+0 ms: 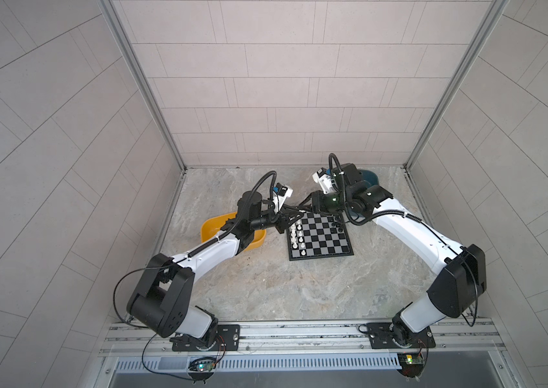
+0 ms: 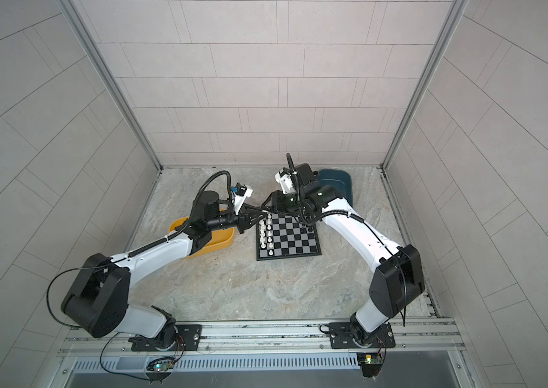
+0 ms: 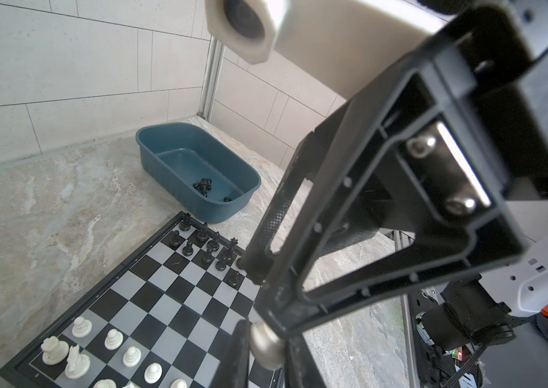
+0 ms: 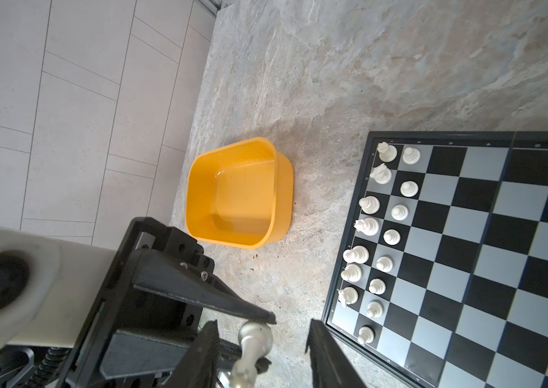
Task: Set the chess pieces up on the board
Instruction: 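Grasp the white piece with the right gripper while the left gripper holds it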
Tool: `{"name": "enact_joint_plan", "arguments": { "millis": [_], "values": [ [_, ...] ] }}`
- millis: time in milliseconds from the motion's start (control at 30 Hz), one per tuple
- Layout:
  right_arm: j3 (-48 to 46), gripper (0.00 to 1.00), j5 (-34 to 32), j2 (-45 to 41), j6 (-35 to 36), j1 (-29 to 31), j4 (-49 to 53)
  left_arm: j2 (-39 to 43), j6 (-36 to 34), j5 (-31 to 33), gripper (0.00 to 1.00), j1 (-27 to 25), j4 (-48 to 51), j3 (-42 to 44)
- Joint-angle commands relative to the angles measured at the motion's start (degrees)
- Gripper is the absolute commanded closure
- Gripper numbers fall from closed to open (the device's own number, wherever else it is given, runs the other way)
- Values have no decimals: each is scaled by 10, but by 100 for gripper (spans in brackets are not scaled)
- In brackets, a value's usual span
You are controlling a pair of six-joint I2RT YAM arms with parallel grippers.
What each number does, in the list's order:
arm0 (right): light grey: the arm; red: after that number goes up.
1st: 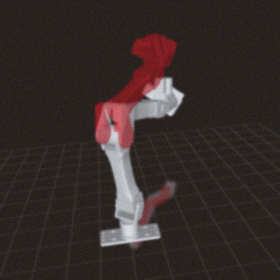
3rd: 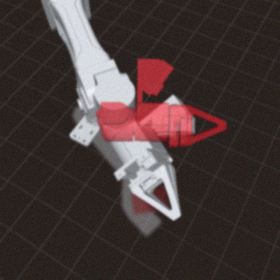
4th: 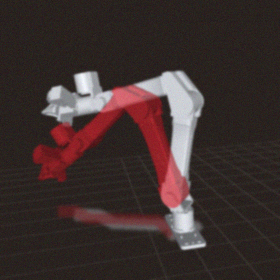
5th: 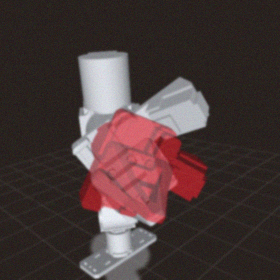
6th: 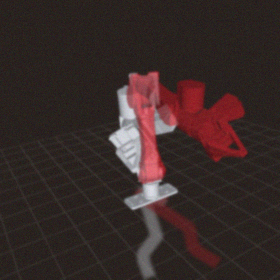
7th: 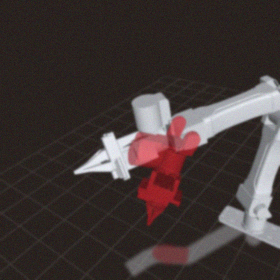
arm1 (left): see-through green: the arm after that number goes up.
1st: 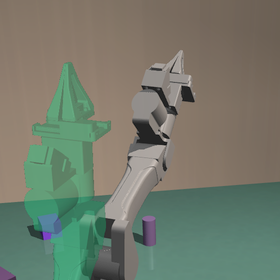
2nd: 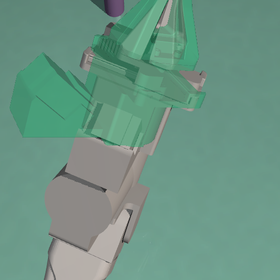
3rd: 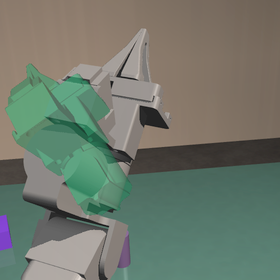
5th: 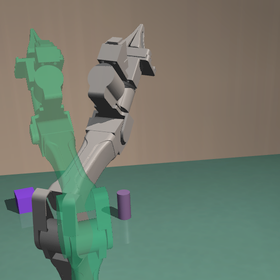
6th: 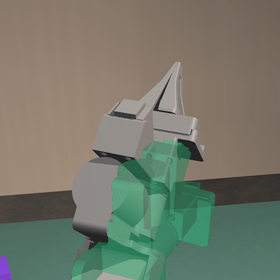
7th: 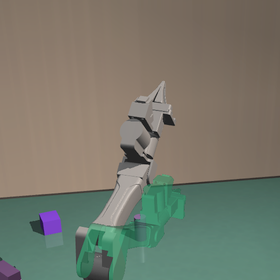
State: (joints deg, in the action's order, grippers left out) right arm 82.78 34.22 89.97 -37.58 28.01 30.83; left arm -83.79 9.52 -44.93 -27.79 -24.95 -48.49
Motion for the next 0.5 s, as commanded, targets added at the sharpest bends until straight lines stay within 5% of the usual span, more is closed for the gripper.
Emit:
{"name": "enact_joint_plan", "arguments": {
  "millis": [0, 467],
  "values": [
    [-3, 60, 4, -19, -4, 1, -3, 14, -15, 5, 89, -2, 0, -10],
    [-2, 65, 0, -7, -4, 14, 12, 17, -17, 14, 89, -2, 2, -9]
  ]
}}
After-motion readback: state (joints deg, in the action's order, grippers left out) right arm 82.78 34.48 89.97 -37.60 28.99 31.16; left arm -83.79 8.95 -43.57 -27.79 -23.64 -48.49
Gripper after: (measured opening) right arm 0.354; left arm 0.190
